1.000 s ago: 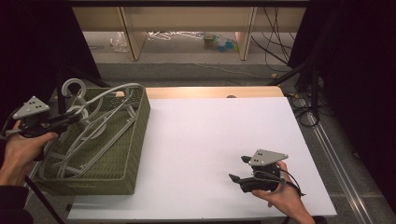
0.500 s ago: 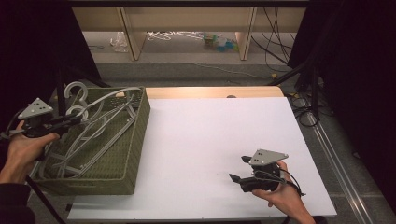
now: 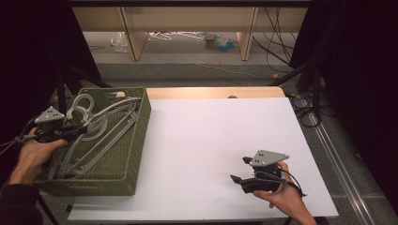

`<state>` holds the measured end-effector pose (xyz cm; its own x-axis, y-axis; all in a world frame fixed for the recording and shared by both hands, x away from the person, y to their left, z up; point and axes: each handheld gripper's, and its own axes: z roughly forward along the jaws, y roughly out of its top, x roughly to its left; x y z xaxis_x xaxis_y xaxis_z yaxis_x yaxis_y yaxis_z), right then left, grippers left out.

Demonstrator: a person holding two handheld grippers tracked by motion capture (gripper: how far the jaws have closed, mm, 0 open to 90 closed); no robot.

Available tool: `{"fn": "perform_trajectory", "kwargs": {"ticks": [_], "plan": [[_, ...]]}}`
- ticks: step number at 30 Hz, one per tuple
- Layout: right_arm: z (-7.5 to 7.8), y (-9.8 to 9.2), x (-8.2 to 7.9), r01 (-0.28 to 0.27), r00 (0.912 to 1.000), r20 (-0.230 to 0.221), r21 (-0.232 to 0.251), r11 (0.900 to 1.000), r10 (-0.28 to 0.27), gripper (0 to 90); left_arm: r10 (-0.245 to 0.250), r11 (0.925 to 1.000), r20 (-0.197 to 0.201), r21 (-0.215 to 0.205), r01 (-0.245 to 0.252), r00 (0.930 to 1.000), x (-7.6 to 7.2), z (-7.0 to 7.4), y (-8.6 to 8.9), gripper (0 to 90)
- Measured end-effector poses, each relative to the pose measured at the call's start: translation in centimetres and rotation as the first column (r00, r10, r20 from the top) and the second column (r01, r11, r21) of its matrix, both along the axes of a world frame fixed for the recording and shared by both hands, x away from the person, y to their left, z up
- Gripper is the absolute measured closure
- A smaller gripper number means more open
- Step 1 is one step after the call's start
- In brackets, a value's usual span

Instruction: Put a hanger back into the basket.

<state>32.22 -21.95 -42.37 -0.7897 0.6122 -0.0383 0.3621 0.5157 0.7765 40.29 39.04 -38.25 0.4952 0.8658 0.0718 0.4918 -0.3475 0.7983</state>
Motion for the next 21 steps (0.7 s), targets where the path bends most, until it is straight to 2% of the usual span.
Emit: {"fn": "perform_trajectory", "kwargs": {"ticks": [1, 5, 6, 7, 8, 9, 10, 12, 13, 14, 15, 16, 17, 18, 19, 20, 21], "plan": [[0.0, 0.0, 0.0, 0.001, 1.0, -0.001, 0.001, 1.0, -0.001, 26.0, -0.004, 0.9999, -0.014, 0.013, 0.005, 0.9999, -0.1, -0.1, 0.2, 79.0], [0.0, 0.0, -0.1, 0.004, 1.0, -0.009, -0.001, 1.0, -0.004, 25.9, 0.014, 0.9999, -0.022, 0.008, -0.013, 0.9997, 0.0, -1.0, 0.5, 78.4], [0.0, 0.0, 0.0, 0.005, 1.0, -0.006, -0.002, 1.0, -0.005, 26.0, 0.04, 0.9988, -0.05, 0.031, -0.038, 0.998, -0.1, -1.3, 0.6, 77.9], [0.0, 0.0, 0.0, 0.003, 1.0, -0.006, -0.002, 1.0, -0.003, 25.9, 0.031, 0.9995, -0.03, 0.001, -0.031, 0.9991, 0.2, -1.6, 0.7, 77.0], [0.0, 0.1, -0.1, 0.002, 0.9998, -0.019, -0.002, 1.0, -0.002, 26.0, 0.047, 0.9989, -0.046, 0.007, -0.047, 0.9978, 0.1, -1.6, 0.9, 75.8], [0.0, 0.1, -0.1, 0.0, 0.9999, -0.012, -0.002, 1.0, 0.0, 26.0, 0.076, 0.997, -0.043, -0.011, -0.076, 0.9962, 0.2, -1.8, 0.9, 75.2], [0.0, 0.1, 0.0, 0.001, 1.0, -0.005, -0.002, 1.0, -0.001, 26.0, 0.064, 0.9974, -0.057, 0.035, -0.062, 0.9963, 0.2, -1.8, 1.2, 74.6], [0.0, 0.0, 0.0, 0.002, 1.0, -0.008, -0.002, 1.0, -0.002, 25.9, 0.126, 0.992, -0.05, -0.008, -0.126, 0.9908, 0.2, -2.2, 0.8, 73.0], [0.0, 0.0, 0.0, 0.002, 1.0, -0.008, -0.002, 1.0, -0.002, 25.9, 0.126, 0.992, -0.05, -0.008, -0.126, 0.9908, 0.2, -2.2, 0.8, 72.2], [-0.1, 0.0, 0.0, 0.011, 0.9997, -0.022, -0.002, 1.0, -0.011, 25.9, 0.13, 0.9914, -0.052, 0.008, -0.13, 0.9901, 0.2, -2.3, 0.9, 71.5], [-0.1, 0.0, 0.0, 0.011, 0.9997, -0.022, -0.002, 1.0, -0.011, 25.9, 0.144, 0.9895, -0.051, 0.007, -0.144, 0.9882, 0.2, -2.3, 0.9, 71.5], [-0.1, -0.1, 0.1, 0.007, 0.9999, -0.008, -0.003, 1.0, -0.007, 26.0, 0.146, 0.9888, -0.06, 0.041, -0.143, 0.9875, 0.2, -2.2, 1.1, 69.7], [0.0, -0.1, 0.0, 0.007, 0.9999, -0.015, -0.003, 1.0, -0.007, 26.0, 0.182, 0.9825, -0.061, 0.053, -0.179, 0.9814, 0.2, -2.4, 0.8, 69.0], [0.0, -0.1, 0.0, 0.008, 0.9998, -0.016, -0.002, 1.0, -0.008, 26.0, 0.182, 0.9825, -0.061, 0.053, -0.179, 0.9814, 0.2, -2.4, 0.8, 68.1], [0.0, -0.1, 0.0, 0.004, 0.9999, -0.014, -0.002, 1.0, -0.004, 26.0, 0.207, 0.9771, -0.056, 0.062, -0.204, 0.9767, 0.3, -2.5, 0.7, 67.2], [0.0, -0.2, 0.0, 0.004, 0.9999, -0.013, -0.001, 1.0, -0.004, 26.0, 0.207, 0.9771, -0.056, 0.062, -0.204, 0.9767, 0.3, -2.5, 0.7, 66.3], [0.0, -0.2, 0.0, 0.004, 0.9999, -0.013, -0.001, 1.0, -0.004, 26.0, 0.231, 0.9719, -0.055, 0.059, -0.228, 0.9714, 0.4, -2.6, 0.6, 66.3]]}}
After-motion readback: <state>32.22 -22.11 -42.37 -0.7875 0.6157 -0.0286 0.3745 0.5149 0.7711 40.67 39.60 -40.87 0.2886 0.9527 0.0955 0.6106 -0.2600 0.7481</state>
